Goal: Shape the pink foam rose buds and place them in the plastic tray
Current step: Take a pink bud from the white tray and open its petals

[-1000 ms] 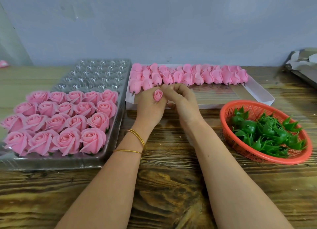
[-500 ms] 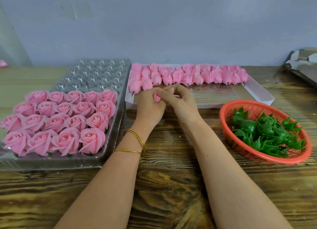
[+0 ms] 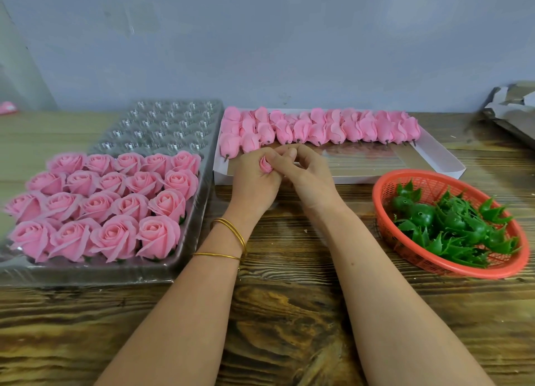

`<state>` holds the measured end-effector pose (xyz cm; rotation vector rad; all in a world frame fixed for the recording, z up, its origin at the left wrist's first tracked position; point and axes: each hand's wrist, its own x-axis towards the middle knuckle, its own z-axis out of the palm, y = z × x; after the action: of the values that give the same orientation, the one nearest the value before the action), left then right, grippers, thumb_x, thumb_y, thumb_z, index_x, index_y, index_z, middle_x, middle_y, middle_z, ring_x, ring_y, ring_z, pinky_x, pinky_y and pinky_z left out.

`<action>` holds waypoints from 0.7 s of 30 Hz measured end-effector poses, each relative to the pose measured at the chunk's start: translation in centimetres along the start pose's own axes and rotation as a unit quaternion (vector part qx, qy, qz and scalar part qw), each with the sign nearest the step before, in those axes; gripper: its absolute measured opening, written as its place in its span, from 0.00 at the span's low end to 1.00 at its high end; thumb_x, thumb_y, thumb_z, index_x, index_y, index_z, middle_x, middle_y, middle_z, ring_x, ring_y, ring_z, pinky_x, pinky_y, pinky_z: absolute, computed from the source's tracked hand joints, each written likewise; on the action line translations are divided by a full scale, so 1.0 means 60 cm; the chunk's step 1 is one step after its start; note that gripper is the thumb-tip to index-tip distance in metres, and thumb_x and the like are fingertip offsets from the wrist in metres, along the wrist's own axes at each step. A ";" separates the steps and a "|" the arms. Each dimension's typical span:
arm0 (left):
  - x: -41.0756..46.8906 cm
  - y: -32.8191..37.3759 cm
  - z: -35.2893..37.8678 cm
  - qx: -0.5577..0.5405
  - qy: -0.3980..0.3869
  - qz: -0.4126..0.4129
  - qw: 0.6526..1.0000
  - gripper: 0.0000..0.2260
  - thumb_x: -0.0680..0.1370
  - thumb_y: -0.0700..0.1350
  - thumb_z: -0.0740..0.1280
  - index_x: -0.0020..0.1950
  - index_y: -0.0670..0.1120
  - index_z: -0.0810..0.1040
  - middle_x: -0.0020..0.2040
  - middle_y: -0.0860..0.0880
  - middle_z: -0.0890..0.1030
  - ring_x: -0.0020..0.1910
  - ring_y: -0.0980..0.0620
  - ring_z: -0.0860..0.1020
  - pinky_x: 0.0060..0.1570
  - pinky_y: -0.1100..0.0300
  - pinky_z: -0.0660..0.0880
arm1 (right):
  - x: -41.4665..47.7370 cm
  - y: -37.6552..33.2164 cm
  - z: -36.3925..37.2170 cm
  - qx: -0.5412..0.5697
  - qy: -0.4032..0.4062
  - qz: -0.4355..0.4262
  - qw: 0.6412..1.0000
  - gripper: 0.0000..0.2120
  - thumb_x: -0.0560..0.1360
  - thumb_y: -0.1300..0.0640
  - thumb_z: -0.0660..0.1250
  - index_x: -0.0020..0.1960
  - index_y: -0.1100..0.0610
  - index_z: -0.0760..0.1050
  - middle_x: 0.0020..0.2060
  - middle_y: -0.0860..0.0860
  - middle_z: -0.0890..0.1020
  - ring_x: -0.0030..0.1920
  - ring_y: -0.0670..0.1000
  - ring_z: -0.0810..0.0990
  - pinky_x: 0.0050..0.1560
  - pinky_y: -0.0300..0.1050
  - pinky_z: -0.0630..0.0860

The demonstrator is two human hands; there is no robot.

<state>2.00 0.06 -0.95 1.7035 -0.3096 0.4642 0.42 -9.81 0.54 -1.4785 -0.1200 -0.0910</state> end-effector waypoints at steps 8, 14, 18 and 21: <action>0.000 -0.005 0.001 -0.001 -0.011 -0.008 1.000 0.08 0.77 0.45 0.69 0.38 0.56 0.82 0.33 0.62 0.82 0.36 0.65 0.79 0.37 0.71 0.73 | 0.003 0.003 -0.002 0.003 0.004 -0.003 1.000 0.12 0.73 0.63 0.73 0.54 0.66 0.78 0.47 0.63 0.83 0.45 0.51 0.81 0.42 0.41 0.79; 0.001 -0.009 -0.003 0.007 0.000 -0.017 1.000 0.13 0.78 0.46 0.67 0.33 0.47 0.79 0.29 0.50 0.79 0.31 0.52 0.77 0.32 0.54 0.75 | 0.009 0.007 -0.001 0.055 -0.001 0.011 0.998 0.09 0.71 0.54 0.71 0.45 0.59 0.79 0.39 0.54 0.82 0.39 0.47 0.81 0.37 0.39 0.77; 0.002 0.000 -0.004 -0.019 0.018 -0.049 0.998 0.19 0.79 0.49 0.67 0.27 0.54 0.75 0.25 0.56 0.74 0.29 0.55 0.75 0.32 0.54 0.78 | 0.018 0.010 -0.003 0.108 0.018 0.038 0.993 0.08 0.73 0.53 0.64 0.42 0.55 0.80 0.39 0.50 0.82 0.41 0.49 0.80 0.37 0.42 0.76; 0.004 0.000 -0.006 -0.030 0.049 -0.065 0.996 0.17 0.79 0.50 0.67 0.31 0.48 0.73 0.26 0.54 0.74 0.28 0.55 0.73 0.31 0.57 0.75 | 0.018 0.009 -0.004 0.068 0.041 0.038 0.996 0.08 0.66 0.56 0.63 0.40 0.56 0.80 0.38 0.50 0.80 0.38 0.47 0.78 0.40 0.42 0.75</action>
<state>2.19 0.41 -0.78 1.6258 -0.1402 0.4368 1.54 -10.00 0.12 -1.3396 -0.0039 -0.0802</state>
